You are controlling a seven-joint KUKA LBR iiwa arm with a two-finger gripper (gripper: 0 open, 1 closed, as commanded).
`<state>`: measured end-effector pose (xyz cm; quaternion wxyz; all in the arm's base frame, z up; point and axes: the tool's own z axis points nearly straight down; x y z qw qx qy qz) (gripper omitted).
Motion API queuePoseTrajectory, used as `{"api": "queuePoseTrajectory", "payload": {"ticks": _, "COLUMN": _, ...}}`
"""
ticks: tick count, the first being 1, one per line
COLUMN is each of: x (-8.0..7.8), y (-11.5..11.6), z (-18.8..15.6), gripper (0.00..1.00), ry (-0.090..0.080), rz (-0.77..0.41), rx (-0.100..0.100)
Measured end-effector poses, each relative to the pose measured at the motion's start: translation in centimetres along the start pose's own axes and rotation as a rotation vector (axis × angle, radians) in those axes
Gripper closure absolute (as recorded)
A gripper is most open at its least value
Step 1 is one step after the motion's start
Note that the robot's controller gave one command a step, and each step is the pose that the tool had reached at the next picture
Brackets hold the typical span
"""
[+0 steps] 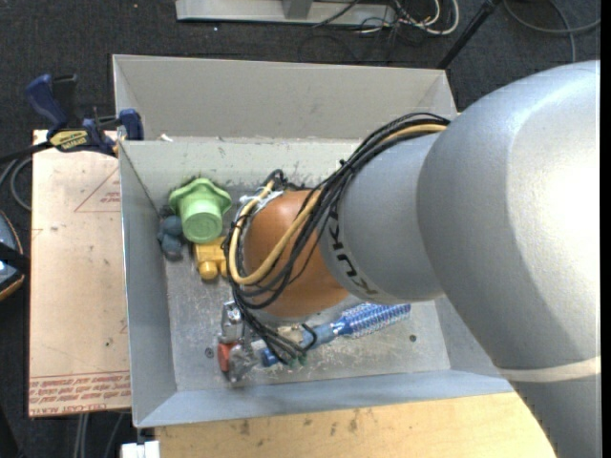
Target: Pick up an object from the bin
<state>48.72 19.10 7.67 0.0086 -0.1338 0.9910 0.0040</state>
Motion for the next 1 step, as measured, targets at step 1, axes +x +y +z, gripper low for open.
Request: {"api": "queuePoseTrajectory", "payload": {"ticks": 1, "x": -0.34, "y": 0.11, "z": -6.58, "gripper": 1.00, "ry": 0.009, "rz": 0.002, "rx": 0.004}}
